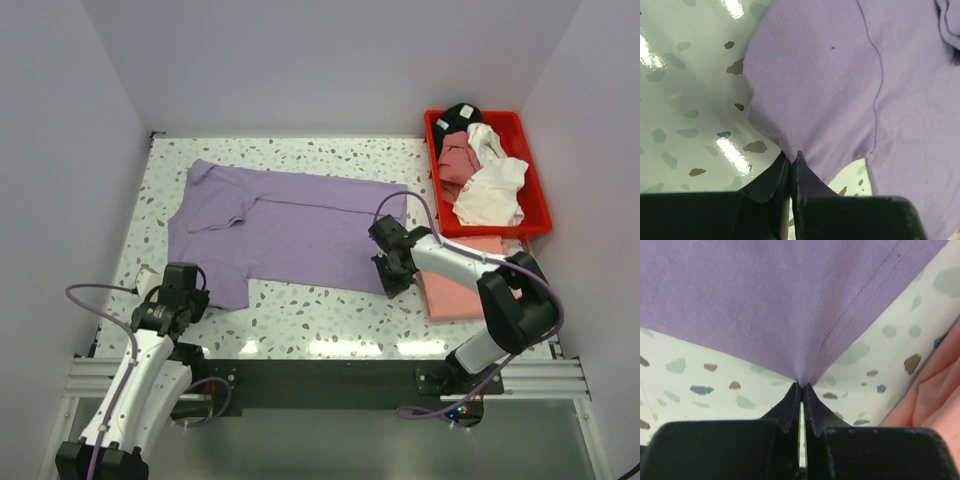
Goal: Fold and stack the t-shirts
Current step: Fold the tshirt
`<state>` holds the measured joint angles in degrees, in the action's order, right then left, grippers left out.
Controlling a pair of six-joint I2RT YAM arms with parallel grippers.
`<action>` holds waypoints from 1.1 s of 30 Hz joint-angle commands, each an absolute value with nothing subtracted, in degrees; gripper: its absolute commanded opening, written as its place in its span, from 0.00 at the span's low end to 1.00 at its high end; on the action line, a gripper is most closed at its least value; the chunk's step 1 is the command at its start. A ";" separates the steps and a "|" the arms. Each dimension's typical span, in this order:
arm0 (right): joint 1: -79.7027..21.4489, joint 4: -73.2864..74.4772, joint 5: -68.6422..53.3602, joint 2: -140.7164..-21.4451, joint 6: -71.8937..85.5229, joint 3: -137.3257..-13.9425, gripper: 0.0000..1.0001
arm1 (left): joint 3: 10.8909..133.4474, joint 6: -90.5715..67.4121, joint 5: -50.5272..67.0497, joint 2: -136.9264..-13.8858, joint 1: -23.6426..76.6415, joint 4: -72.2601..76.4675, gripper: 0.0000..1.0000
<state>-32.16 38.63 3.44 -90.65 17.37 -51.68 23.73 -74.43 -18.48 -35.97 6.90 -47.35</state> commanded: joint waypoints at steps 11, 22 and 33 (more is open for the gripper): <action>-33.57 49.39 2.99 -81.30 21.27 -50.19 0.00 | 29.09 -82.17 -18.19 -28.92 7.56 -60.55 0.00; -33.75 51.76 1.76 -78.75 19.78 -50.89 0.00 | 36.21 -82.36 -23.03 -22.49 7.38 -66.98 0.00; -33.66 51.77 3.51 -79.19 19.51 -55.63 0.00 | 34.81 -77.96 -21.71 -31.11 7.38 -57.14 0.00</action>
